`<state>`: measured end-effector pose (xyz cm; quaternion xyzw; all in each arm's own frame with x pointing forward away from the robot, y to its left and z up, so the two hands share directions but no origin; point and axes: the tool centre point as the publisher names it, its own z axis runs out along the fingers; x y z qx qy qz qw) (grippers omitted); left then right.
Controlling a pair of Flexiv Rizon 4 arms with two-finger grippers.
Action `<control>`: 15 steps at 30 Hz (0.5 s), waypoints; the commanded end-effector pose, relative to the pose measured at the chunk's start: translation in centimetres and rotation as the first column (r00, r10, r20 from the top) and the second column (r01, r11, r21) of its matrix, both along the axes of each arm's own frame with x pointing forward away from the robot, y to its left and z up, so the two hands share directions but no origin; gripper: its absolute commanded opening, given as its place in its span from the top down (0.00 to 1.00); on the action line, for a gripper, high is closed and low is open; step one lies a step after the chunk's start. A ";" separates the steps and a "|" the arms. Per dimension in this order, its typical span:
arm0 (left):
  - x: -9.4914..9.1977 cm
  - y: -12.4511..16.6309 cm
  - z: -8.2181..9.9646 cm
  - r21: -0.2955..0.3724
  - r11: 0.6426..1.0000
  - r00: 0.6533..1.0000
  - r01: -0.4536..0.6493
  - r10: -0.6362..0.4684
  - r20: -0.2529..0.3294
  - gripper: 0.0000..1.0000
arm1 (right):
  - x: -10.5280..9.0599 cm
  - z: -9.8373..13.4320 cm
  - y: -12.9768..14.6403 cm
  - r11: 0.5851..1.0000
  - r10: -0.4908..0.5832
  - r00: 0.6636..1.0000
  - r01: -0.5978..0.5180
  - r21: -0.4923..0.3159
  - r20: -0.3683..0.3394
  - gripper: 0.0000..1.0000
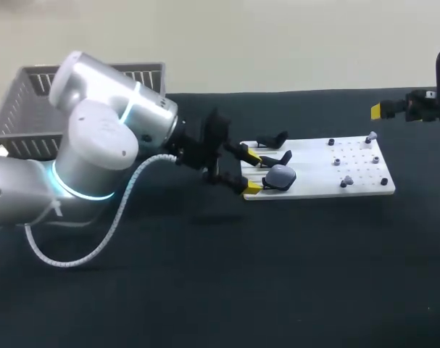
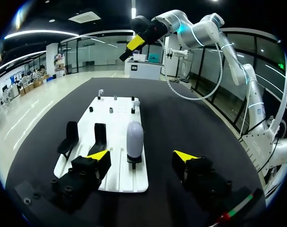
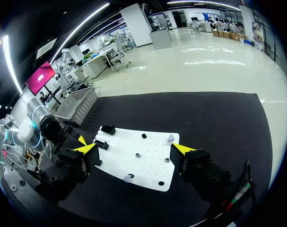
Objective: Pick up each earbud case from the left stands, insert the matching earbuds, close the lid, and place the case in the box.
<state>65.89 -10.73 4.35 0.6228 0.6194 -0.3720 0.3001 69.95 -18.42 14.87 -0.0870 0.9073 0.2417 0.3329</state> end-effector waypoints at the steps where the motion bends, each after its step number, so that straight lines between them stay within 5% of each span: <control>1: 0.5 -0.5 -0.3 0.003 1.000 1.000 0.010 -0.010 -0.004 0.17 | -0.1 0.0 0.0 1.000 -0.001 1.000 0.001 -0.001 0.000 0.00; 15: 0.8 -1.3 -0.9 0.012 0.999 0.999 0.031 -0.031 -0.013 0.31 | -0.1 0.0 0.0 1.000 -0.001 1.000 0.001 -0.001 0.000 0.00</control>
